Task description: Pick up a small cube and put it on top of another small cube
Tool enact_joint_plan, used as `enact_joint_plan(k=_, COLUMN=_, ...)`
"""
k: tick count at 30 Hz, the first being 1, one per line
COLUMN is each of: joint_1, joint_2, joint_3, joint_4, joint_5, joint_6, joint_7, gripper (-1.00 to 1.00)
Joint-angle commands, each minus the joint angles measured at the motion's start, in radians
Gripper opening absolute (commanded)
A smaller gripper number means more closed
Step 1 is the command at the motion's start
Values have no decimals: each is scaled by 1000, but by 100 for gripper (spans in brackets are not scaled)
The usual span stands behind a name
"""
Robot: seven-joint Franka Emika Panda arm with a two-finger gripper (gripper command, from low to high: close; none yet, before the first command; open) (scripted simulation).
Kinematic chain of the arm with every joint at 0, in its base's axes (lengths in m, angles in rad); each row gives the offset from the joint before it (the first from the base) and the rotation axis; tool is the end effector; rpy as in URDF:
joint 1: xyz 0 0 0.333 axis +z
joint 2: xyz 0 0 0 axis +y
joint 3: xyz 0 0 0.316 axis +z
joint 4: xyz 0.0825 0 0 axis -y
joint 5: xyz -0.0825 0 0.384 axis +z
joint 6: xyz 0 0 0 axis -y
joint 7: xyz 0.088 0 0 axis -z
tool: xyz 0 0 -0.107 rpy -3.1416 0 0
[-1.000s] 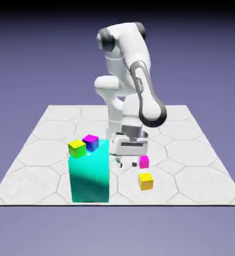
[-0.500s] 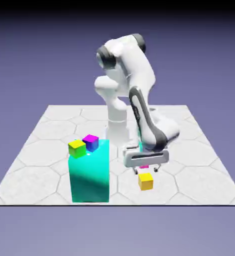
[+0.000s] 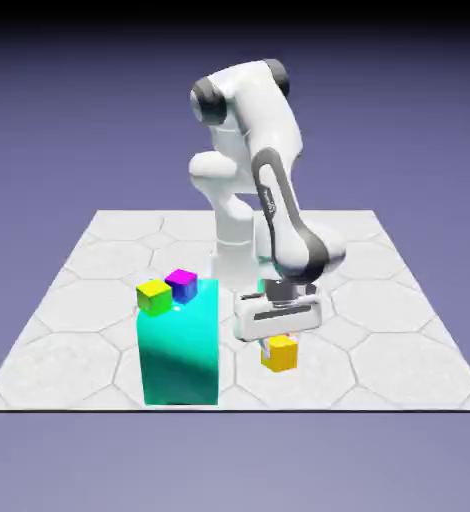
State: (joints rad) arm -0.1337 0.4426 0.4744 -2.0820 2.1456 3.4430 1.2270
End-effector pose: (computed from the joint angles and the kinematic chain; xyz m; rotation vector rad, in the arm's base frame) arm 0.4971 0.0733 0.2236 0.0844 2.6612 0.1079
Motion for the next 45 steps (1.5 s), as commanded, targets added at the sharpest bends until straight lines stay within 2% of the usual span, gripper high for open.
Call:
enact_joint_plan(k=1, joint_1=3, joint_2=-10, joint_3=-14, joint_4=1, joint_5=-43, joint_6=-30, joint_7=-26, gripper=-100)
enact_joint_plan(k=45, joint_1=114, joint_2=-439, joint_3=-641, joint_4=41, joint_5=-1956, joint_6=-1335, joint_7=-1147, gripper=-100)
